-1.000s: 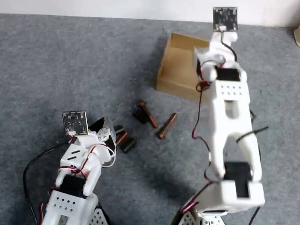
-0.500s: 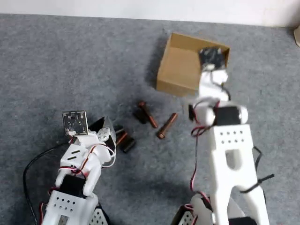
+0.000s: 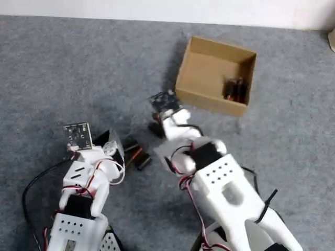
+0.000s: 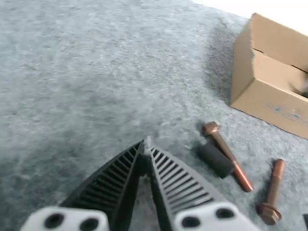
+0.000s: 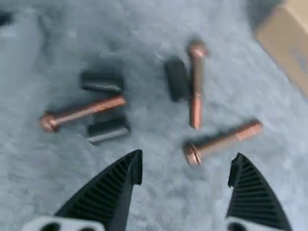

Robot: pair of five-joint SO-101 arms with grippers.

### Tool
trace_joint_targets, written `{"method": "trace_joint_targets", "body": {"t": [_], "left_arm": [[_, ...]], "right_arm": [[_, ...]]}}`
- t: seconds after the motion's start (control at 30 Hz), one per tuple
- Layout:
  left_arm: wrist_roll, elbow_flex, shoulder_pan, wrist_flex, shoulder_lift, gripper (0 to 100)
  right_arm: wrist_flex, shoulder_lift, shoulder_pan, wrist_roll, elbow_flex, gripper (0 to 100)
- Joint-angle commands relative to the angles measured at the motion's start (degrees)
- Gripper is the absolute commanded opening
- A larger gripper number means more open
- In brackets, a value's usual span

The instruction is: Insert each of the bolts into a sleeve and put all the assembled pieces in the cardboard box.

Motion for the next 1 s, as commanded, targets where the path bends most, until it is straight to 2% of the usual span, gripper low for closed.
{"method": "trace_joint_targets", "body": {"t": [0.0,0.17,0.43,0.63,0.97], "left_arm": [[0.26,-1.71,-2.86,0.00,-0.48,1],[0.09,-2.24,-3.21,0.09,-0.48,1],[0.35,-2.95,-7.96,-0.09,-0.48,1],[0.35,-3.38,-9.80,-0.09,-0.48,1],[0.35,-3.30,-9.80,-0.18,-0.48,1]], "right_arm": [[-2.42,5.14,-1.63,2.99,-0.31,26.3],[-3.47,17.63,-1.71,4.66,-8.22,26.3],[-4.26,34.15,-2.07,4.66,-22.90,26.3],[-4.18,40.13,-4.88,4.66,-28.44,26.3],[-4.26,48.66,-4.70,4.66,-32.66,26.3]]}}
